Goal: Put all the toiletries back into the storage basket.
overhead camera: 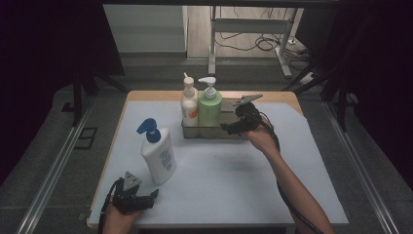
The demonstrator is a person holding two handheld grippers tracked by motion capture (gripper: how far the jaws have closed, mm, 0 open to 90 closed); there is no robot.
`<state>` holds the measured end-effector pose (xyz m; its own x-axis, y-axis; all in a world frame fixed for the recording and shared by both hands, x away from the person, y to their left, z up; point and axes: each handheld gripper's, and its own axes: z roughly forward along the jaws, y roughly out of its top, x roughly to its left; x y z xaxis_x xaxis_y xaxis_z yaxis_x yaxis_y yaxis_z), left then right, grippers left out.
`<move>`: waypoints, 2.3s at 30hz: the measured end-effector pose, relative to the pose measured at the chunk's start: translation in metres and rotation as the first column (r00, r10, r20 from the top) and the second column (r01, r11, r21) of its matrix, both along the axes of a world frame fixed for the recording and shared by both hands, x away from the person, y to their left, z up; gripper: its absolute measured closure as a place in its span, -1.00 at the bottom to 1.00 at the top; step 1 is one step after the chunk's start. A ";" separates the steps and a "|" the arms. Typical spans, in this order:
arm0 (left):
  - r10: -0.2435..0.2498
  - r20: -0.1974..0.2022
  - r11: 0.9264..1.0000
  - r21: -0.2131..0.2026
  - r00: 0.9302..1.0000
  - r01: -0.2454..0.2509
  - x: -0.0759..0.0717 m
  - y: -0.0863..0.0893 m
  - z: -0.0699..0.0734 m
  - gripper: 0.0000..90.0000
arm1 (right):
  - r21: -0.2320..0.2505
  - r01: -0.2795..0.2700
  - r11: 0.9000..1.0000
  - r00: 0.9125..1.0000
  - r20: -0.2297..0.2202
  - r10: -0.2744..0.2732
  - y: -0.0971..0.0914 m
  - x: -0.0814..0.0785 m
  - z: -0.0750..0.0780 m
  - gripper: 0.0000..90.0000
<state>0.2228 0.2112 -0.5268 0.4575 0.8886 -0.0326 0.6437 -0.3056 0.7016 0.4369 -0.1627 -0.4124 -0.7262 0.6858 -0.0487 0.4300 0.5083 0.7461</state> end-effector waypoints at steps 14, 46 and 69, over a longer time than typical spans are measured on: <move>-0.011 -0.006 1.000 0.000 1.000 0.011 0.001 0.001 0.001 -0.74 | -0.017 -0.055 0.998 0.998 0.023 0.056 -0.012 -0.027 0.007 -0.98; -0.011 -0.005 1.000 0.002 1.000 0.011 0.001 0.001 0.001 -0.74 | -0.023 -0.091 0.996 0.996 0.005 0.091 -0.060 -0.090 0.005 -1.00; -0.012 -0.010 1.000 0.007 1.000 0.012 0.001 0.000 0.001 -0.74 | 0.013 0.003 1.000 1.000 -0.017 -0.003 -0.108 -0.138 -0.041 -1.00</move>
